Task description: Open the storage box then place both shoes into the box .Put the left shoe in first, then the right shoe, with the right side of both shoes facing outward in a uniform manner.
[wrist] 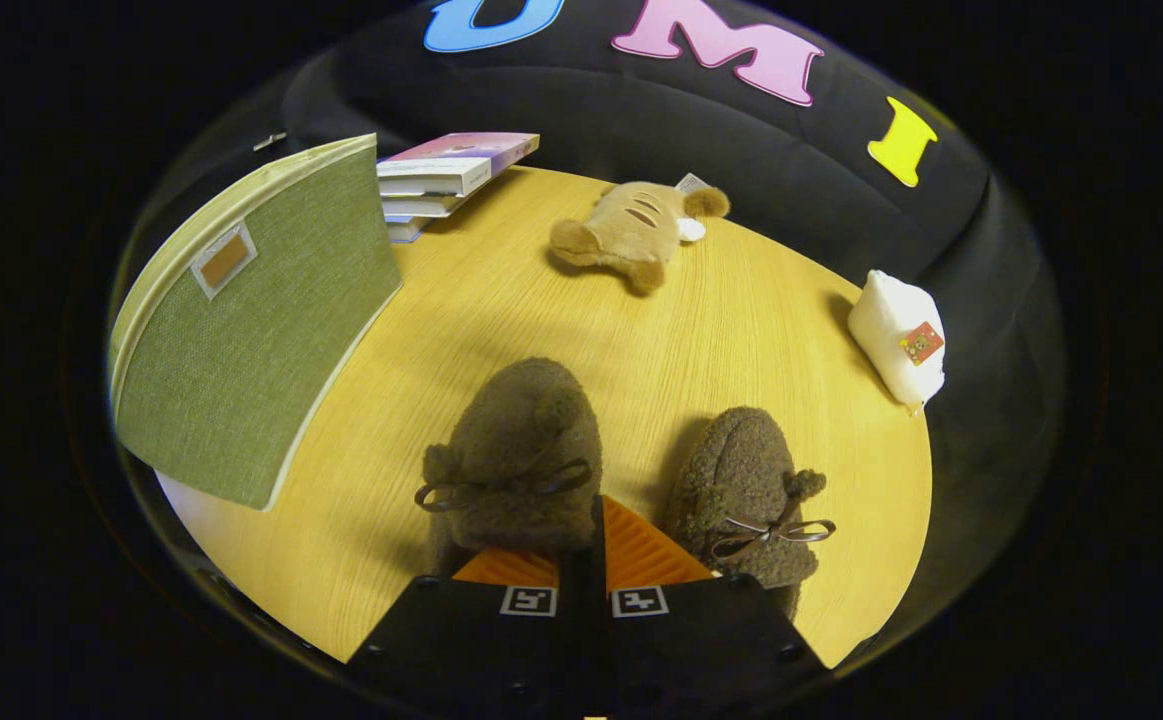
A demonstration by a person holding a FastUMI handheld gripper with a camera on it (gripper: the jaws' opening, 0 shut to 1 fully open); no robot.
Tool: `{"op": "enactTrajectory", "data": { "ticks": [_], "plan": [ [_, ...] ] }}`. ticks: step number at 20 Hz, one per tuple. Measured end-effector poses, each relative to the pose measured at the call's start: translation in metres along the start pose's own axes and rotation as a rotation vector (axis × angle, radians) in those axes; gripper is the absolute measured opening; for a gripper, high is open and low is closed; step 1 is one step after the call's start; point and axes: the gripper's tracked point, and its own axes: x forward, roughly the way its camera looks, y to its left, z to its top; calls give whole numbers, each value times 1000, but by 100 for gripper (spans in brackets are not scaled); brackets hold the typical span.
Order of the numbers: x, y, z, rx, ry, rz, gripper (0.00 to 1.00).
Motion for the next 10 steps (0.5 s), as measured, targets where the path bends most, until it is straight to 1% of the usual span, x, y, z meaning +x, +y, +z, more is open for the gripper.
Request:
{"op": "enactTrajectory", "data": {
  "ticks": [4, 7, 10],
  "plan": [
    [-30, 7, 17, 55, -36, 37, 5],
    [-62, 13, 41, 67, -72, 57, 5],
    [-94, 25, 74, 67, -119, 87, 5]
  ]
}}
